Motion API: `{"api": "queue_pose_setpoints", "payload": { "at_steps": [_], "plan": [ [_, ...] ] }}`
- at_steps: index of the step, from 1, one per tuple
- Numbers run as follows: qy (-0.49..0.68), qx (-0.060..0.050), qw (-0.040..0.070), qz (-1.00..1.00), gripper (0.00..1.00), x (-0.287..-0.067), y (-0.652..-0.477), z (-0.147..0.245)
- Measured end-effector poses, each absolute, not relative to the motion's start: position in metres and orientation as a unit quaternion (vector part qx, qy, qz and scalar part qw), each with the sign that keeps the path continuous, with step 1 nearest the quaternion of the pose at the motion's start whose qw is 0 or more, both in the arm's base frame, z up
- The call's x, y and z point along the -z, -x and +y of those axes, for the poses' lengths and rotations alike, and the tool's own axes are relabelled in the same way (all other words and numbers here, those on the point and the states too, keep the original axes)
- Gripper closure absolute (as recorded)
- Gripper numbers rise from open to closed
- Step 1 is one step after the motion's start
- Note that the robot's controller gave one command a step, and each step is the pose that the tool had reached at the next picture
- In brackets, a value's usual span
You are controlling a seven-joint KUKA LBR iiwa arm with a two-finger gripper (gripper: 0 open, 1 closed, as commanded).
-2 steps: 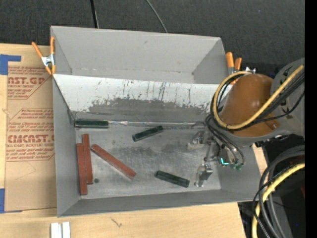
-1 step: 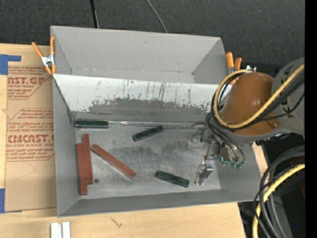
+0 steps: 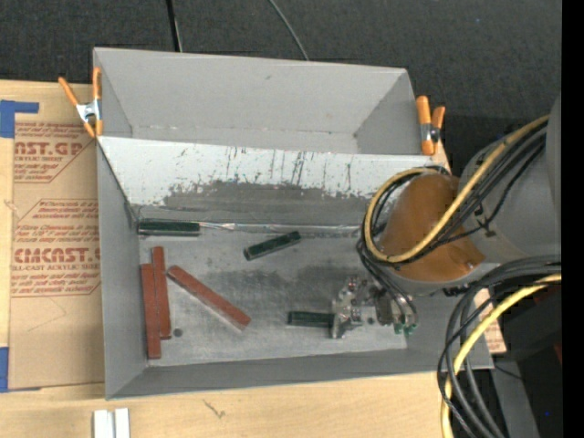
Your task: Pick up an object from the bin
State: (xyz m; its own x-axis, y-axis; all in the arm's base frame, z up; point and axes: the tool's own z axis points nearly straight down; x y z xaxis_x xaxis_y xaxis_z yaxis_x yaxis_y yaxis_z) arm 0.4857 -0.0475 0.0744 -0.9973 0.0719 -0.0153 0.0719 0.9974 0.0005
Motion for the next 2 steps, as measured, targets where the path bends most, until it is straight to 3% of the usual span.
{"api": "queue_pose_setpoints", "payload": {
  "at_steps": [1, 2],
  "plan": [
    [-0.036, 0.000, 0.008, 0.999, 1.00, -0.074, -0.486, -0.048],
    [0.044, 0.000, 0.001, 0.999, 1.00, -0.281, -0.520, -0.064]
  ]
}}
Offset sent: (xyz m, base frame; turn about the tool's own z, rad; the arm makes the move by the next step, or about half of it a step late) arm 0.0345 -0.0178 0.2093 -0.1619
